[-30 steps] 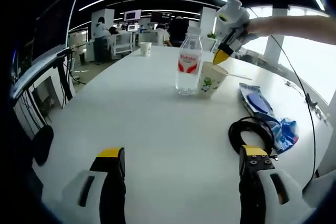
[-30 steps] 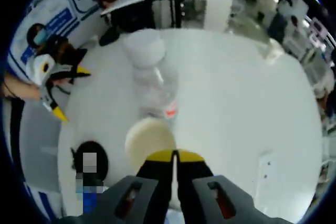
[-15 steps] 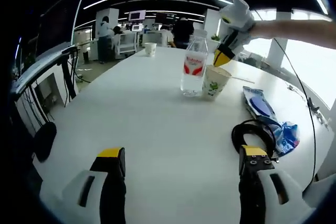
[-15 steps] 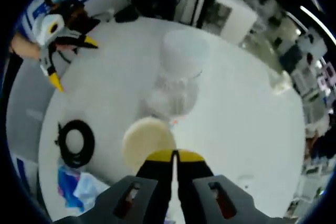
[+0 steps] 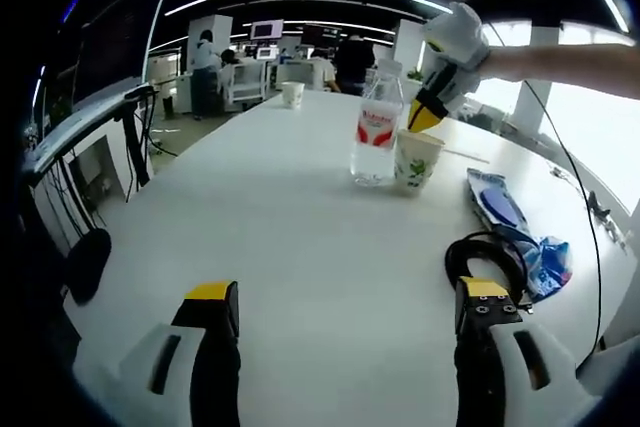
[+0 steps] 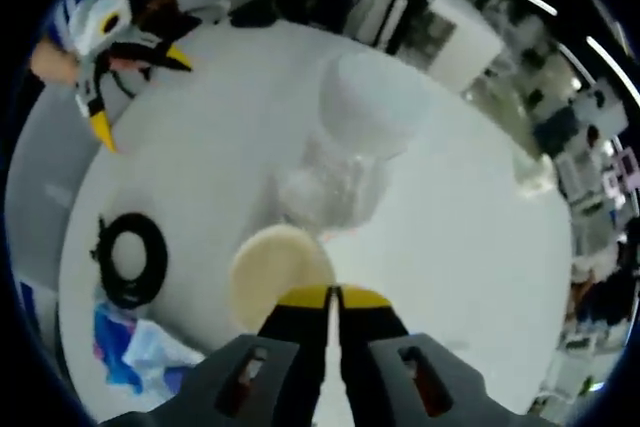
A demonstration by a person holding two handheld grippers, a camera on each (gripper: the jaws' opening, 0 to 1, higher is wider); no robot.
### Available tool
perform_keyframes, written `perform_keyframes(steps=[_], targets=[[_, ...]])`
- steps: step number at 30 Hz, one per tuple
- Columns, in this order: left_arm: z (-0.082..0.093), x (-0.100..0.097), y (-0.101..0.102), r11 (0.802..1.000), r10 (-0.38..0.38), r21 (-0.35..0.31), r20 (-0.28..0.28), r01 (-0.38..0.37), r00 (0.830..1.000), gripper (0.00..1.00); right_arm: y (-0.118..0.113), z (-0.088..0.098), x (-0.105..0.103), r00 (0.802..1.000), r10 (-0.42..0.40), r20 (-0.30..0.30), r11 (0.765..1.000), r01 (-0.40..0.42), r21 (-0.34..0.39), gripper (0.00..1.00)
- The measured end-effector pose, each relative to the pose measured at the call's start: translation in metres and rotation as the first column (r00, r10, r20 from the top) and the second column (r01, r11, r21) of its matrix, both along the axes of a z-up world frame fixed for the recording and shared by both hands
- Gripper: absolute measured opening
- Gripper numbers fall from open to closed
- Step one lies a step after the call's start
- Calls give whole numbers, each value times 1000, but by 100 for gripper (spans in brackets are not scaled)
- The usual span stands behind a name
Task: Arrange the tabletop items into an orderly group along one side of the table until the central work area is clear of visible clutter.
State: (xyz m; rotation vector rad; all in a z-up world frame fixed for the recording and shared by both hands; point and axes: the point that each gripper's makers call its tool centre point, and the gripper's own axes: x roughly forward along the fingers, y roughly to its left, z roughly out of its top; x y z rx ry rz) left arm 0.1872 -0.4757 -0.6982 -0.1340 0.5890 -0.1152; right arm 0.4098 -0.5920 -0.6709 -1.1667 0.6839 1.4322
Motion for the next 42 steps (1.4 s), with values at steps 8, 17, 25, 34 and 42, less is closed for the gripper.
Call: perform_keyframes(steps=[8,17,25,34,42], targets=[[0,0,2,1000,9,-5,0,-9,1000,87,-7,0,9,999,-36,-9,999,36,-5,0],[-1,0,1,1000,9,-7,-3,-9,1000,87,-13,1,3,998,-59,-4,998,59,-28,0],[0,1,3,1000,16,-13,3,-16,1000,87,-11,0,6,991,-133,-13,991,133,-23,0],[1,1,2,1000,11,-13,10,-11,1000,87,-13,-1,1,991,-133,-18,991,132,-27,4],[1,1,2,1000,10,-13,9,-9,1000,87,-12,0,-2,991,-137,-5,990,137,-12,12]])
